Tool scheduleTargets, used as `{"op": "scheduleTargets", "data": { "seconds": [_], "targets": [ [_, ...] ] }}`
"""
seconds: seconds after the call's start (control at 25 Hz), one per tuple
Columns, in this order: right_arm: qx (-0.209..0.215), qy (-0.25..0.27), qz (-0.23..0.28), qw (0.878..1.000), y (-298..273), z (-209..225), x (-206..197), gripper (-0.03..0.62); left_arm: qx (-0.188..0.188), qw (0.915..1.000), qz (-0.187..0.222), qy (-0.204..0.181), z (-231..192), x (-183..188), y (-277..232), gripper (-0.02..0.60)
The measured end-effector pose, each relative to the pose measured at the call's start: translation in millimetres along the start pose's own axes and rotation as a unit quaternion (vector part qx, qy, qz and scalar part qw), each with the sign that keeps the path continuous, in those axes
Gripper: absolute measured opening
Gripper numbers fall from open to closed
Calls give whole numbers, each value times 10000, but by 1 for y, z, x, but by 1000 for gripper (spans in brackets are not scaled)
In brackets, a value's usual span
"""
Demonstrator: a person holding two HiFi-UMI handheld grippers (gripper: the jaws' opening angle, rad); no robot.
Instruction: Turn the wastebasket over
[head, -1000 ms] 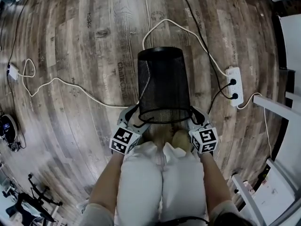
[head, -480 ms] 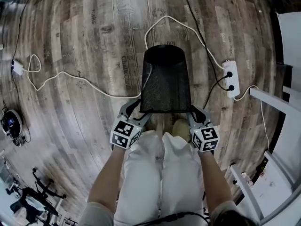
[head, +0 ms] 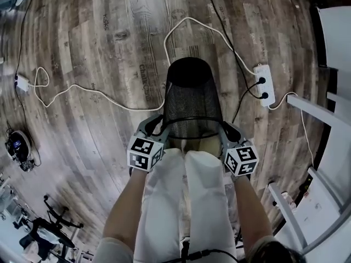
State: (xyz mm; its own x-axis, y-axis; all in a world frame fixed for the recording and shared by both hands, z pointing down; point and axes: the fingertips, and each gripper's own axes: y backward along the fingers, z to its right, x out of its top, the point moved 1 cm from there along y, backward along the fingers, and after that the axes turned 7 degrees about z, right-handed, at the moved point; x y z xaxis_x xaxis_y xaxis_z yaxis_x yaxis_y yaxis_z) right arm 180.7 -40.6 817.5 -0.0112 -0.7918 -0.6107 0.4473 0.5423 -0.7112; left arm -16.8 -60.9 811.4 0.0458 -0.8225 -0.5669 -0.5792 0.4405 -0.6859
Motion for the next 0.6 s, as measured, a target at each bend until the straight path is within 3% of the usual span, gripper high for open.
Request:
{"op": "scheduleTargets", "data": {
  "seconds": [0.44, 0.6],
  "targets": [
    [-235, -538, -76, 9982, 17, 6, 17, 28, 106, 9995, -128, 278, 11, 15, 7, 91],
    [-302, -681, -327, 9967, 23, 6, 10, 25, 210, 9966, -307, 737, 16, 3, 13, 87]
  ]
}}
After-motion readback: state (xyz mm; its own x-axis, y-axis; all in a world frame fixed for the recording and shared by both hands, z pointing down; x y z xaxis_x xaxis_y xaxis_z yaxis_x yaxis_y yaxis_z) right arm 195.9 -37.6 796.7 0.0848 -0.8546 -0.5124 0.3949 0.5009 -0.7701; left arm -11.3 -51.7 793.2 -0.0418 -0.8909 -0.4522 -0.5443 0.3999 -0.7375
